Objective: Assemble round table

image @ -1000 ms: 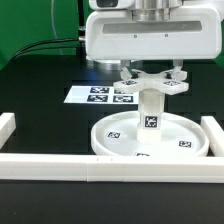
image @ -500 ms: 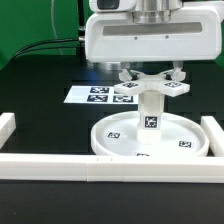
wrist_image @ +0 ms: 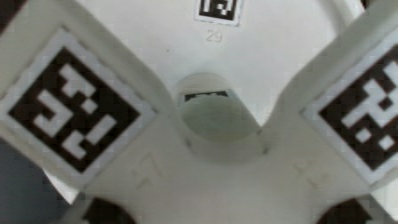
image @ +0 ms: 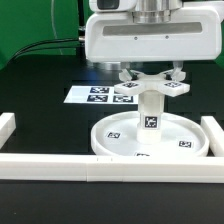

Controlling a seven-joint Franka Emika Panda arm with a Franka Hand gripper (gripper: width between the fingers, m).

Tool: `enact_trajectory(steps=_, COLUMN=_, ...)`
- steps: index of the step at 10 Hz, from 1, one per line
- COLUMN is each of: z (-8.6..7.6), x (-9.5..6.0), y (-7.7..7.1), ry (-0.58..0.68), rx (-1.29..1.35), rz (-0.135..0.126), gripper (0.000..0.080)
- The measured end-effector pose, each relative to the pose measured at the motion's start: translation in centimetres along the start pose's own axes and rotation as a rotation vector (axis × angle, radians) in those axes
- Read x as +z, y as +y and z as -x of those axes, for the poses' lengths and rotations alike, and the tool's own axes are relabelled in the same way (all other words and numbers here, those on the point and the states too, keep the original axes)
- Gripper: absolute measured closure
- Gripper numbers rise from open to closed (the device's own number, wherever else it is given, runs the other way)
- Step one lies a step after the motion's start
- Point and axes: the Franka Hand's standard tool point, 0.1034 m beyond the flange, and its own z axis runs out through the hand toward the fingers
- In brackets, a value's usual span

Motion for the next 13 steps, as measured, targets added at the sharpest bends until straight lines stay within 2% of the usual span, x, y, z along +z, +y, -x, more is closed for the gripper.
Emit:
enact_trajectory(steps=2, z=-0.01, x=0.01, y=0.01, ry=0.002, rx=0.02, rz=-0.002, gripper=0.035)
enact_trajectory(steps=7, z=0.35, x=0.08, y=-0.13, ry=0.021, rx=0.664, rz=-0.05, gripper=0.035)
enact_trajectory(steps=8, z=0.39, x=0.06, y=-0.17, ry=0.023, rx=0.861, rz=-0.063, gripper=0.035)
enact_trajectory(steps=13, z=0.3, x=0.04, y=-0.22, ry=0.019, rx=1.164, rz=-0.08, gripper=0.035)
